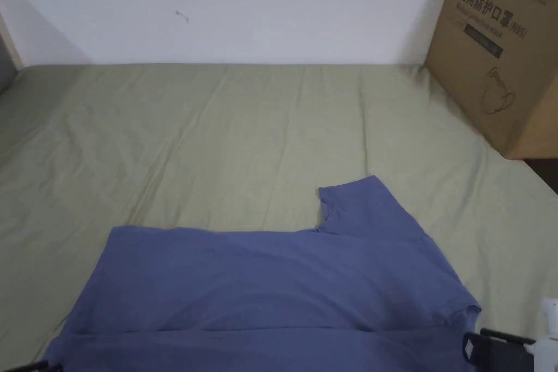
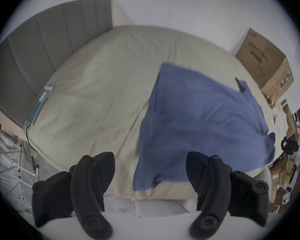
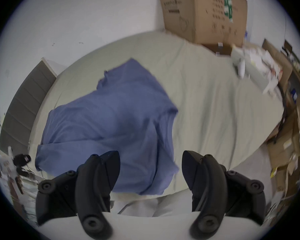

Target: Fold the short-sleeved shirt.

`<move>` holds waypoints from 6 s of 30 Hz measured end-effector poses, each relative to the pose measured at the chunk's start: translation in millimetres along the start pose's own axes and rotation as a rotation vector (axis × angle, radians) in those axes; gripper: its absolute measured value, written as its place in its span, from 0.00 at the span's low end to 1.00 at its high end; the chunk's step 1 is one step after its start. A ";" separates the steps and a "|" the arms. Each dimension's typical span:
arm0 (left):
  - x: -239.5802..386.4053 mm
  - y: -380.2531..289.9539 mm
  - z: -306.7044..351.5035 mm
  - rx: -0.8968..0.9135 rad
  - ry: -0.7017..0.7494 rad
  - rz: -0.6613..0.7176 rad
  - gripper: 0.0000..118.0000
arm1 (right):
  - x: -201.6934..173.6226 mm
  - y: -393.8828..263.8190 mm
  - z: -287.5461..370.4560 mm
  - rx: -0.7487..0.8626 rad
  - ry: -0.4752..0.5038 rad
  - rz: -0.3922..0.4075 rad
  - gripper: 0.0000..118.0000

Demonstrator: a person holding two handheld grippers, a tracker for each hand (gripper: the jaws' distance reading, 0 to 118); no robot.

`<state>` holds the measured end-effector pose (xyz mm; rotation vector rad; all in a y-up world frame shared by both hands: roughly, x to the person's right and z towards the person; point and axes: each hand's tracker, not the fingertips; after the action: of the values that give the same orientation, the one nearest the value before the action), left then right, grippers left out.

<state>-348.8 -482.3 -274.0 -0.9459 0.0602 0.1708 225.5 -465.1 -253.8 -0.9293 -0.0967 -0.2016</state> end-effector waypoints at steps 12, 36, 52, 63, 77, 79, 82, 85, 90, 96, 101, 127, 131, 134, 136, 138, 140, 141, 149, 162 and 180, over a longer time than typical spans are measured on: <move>38.7 28.0 -56.1 -0.017 -0.035 -0.013 0.00 | -26.6 28.9 -52.9 0.039 0.023 -0.082 0.00; 56.3 112.5 -133.7 -0.047 -0.102 -0.020 0.51 | 4.3 196.1 -277.8 -0.204 -0.021 0.067 0.04; 77.0 181.6 -265.9 -0.113 0.082 -0.111 0.70 | -28.0 167.0 -268.9 -0.153 -0.083 0.008 0.02; 54.6 182.0 -153.5 -0.047 -0.072 -0.107 0.02 | -20.8 195.0 -157.7 -0.057 -0.016 0.049 0.02; 5.0 13.8 -28.1 -0.099 -0.090 -0.109 0.02 | 34.3 9.5 -33.4 -0.224 0.031 -0.001 0.02; -7.5 -9.9 -49.9 -0.187 -0.125 -0.039 0.03 | 42.1 -21.7 -57.3 -0.301 0.020 -0.055 0.02; -18.2 -24.1 -61.5 -0.230 -0.129 0.066 0.34 | 40.2 -38.9 -61.3 -0.285 0.055 -0.058 0.37; -28.2 -15.1 -49.3 -0.140 -0.143 0.140 0.92 | 29.6 -27.5 -39.4 -0.241 0.044 -0.048 0.54; -33.4 -2.2 -19.0 -0.057 -0.114 0.185 0.88 | -2.0 -2.2 -1.0 -0.051 0.002 0.079 0.54; -39.9 -19.2 -3.1 0.015 -0.173 0.317 0.29 | -60.2 -2.9 -6.9 0.058 0.071 0.023 0.25; -49.6 -40.2 -2.2 -0.006 -0.220 0.368 0.00 | -99.3 -23.9 -36.8 -0.058 0.212 0.030 0.00; -79.2 -51.4 -80.8 -0.089 -0.346 0.716 0.08 | -140.9 -33.6 -70.4 -0.192 0.224 0.096 0.00; -85.9 -43.5 -65.2 -0.056 -0.335 0.677 0.07 | -136.5 -38.0 -70.6 -0.206 0.223 0.093 0.00; -90.8 -31.9 -44.8 -0.026 -0.386 0.717 0.07 | -125.9 -37.7 -71.6 -0.216 0.210 0.080 0.00; -82.0 -23.3 -29.0 0.013 -0.407 0.676 0.07 | -118.0 -37.7 -70.1 -0.210 0.199 0.063 0.00; -61.3 -2.2 -8.4 0.059 -0.430 0.603 0.07 | -108.5 -36.8 -67.0 -0.200 0.194 0.032 0.00; -36.5 11.5 4.7 0.089 -0.478 0.538 0.07 | -99.5 -36.8 -64.7 -0.192 0.196 0.007 0.00; -18.0 22.7 12.2 0.097 -0.499 0.490 0.07 | -95.7 -36.9 -61.5 -0.187 0.194 -0.008 0.00; 153.6 42.7 11.3 -0.001 -0.709 0.000 0.07 | -44.2 -46.8 -42.9 -0.146 0.158 -0.150 0.00; 284.3 -12.9 -87.3 -0.295 -0.632 -0.140 0.91 | 46.1 -84.6 -13.3 -0.134 0.035 -0.413 0.00; 249.1 -53.5 -100.7 -0.378 -0.626 0.007 0.04 | 29.8 -78.4 -23.5 -0.125 0.082 -0.315 0.00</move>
<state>-91.9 -564.9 -321.4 -1.2301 -0.5632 0.4894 237.7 -533.4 -201.2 -1.0259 -0.1561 -0.5423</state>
